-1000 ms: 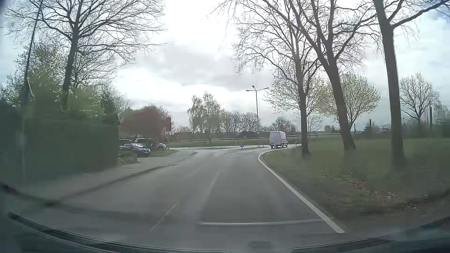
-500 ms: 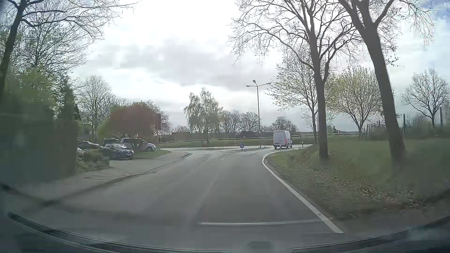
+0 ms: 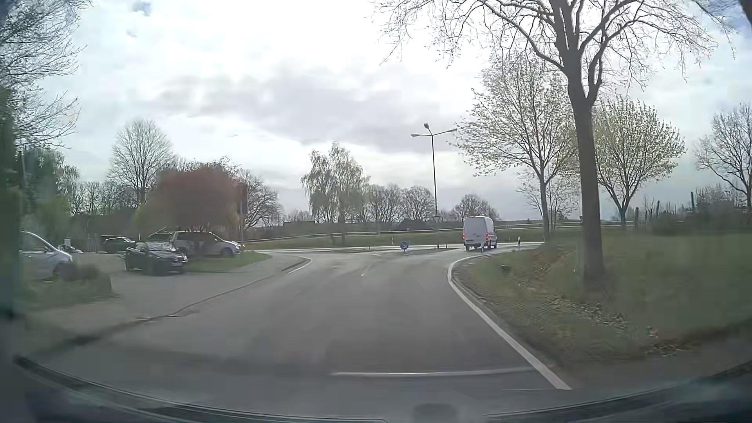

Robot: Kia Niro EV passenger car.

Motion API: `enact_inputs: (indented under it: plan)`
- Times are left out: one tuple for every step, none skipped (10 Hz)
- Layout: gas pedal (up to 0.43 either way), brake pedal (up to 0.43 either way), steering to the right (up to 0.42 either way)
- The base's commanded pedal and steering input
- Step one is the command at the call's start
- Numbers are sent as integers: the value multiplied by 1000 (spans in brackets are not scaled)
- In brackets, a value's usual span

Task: Follow the waypoints while adhering to traffic rules and regulations

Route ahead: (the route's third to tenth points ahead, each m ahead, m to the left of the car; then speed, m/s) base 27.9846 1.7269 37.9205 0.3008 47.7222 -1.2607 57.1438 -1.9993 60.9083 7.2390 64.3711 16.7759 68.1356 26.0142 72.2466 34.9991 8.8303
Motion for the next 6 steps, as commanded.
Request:
enact_inputs:
  plan:
    - [79, 0, 0]
    - [79, 0, 0]
    - [79, 0, 0]
    - [67, 0, 1]
    - [59, 6, 1]
    - [59, 0, 1]
